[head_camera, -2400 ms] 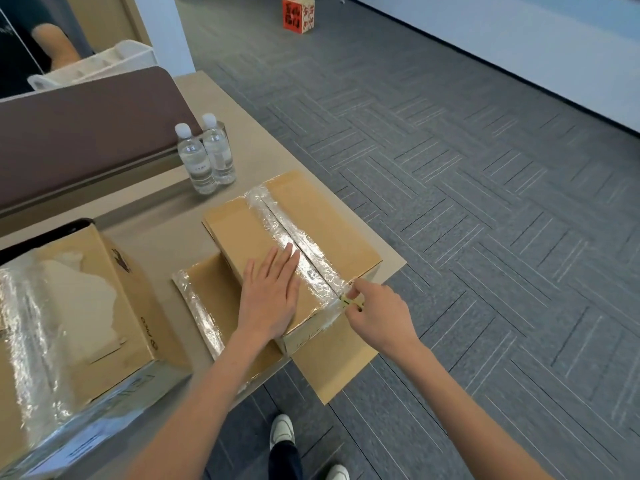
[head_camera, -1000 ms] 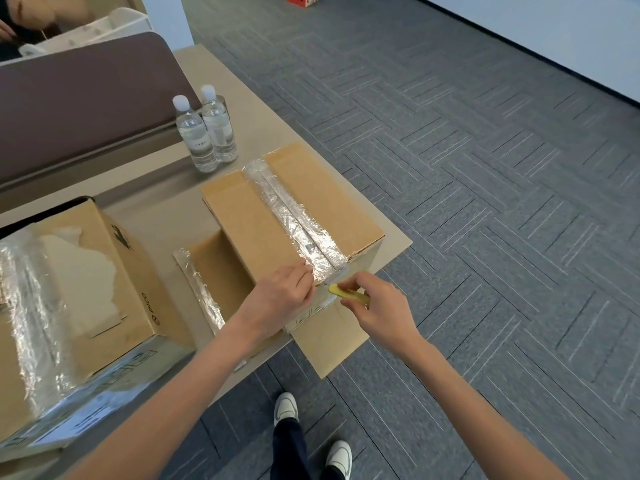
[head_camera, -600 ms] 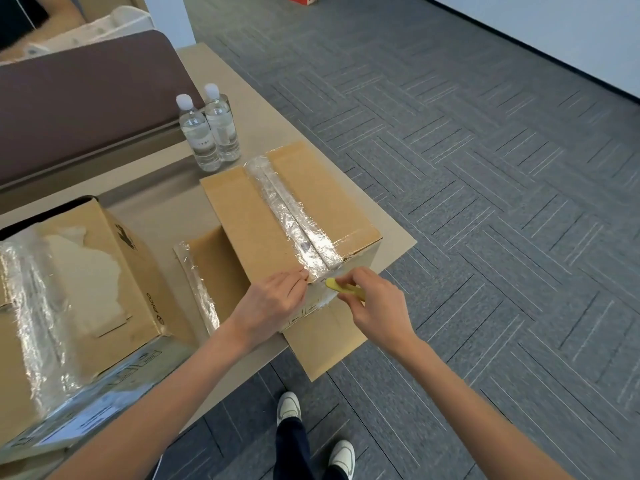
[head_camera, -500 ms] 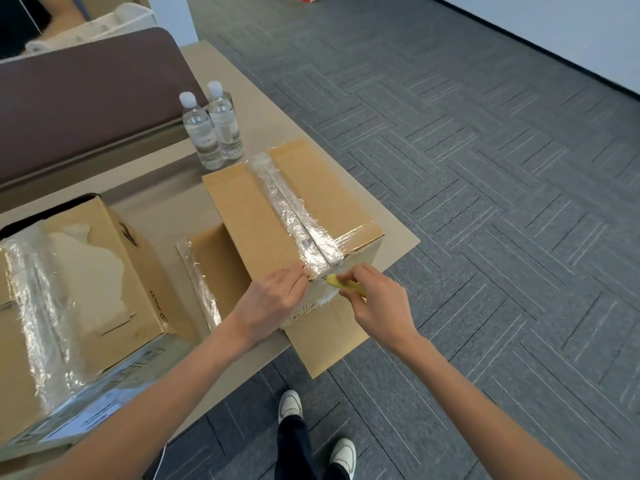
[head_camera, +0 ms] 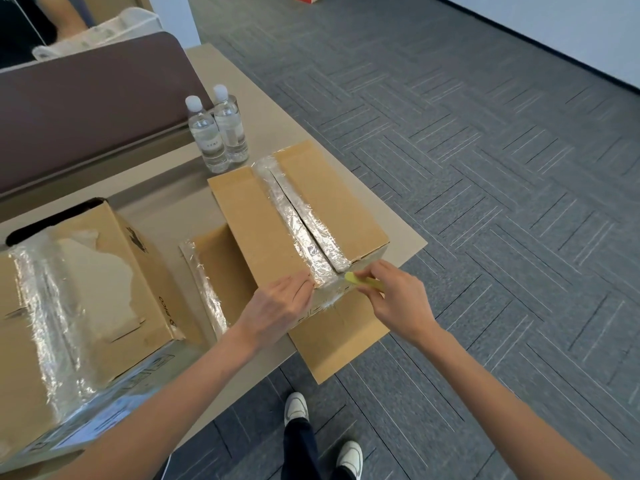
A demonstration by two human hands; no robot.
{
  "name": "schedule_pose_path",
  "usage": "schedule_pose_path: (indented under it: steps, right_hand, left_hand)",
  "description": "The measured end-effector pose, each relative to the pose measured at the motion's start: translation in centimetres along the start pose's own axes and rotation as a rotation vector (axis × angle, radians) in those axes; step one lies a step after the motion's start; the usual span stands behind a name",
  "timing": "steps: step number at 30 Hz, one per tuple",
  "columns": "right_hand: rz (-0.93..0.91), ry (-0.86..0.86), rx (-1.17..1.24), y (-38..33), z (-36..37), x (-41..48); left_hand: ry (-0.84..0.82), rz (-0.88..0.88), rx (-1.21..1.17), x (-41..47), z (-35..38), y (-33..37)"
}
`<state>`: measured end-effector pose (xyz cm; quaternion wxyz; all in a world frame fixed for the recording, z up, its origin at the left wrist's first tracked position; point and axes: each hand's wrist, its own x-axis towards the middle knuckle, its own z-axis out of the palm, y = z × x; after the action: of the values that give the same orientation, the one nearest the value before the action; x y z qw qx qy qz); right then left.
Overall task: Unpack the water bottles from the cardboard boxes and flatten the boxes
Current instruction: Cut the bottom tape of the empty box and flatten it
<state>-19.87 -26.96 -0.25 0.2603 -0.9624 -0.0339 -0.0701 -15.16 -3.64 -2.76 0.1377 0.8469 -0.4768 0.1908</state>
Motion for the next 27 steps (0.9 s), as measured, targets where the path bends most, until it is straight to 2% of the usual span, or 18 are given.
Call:
schedule_pose_path:
  steps: [4,9,13,21,27]
  right_hand:
    - [0.022,-0.015,0.057,-0.2,-0.4,-0.8]
    - [0.382,0.072,0.442,-1.3,0.9,-1.2]
    - [0.563,0.123,0.520,-3.0,1.8,-0.9]
    - [0.670,0.216,0.554,-3.6,2.4,-0.9]
    - [0.665,0.198,0.640,-4.2,3.3,-0.7]
  left_hand:
    - [0.013,-0.103,-0.044,0.3,-0.3,0.2]
    - [-0.015,-0.196,-0.119,1.0,-0.2,-0.5]
    - [-0.041,-0.237,-0.141,2.1,0.3,-0.9]
    - [-0.164,-0.383,-0.143,1.6,1.5,-1.6]
    - [-0.193,-0.401,-0.133,1.5,1.7,-1.6]
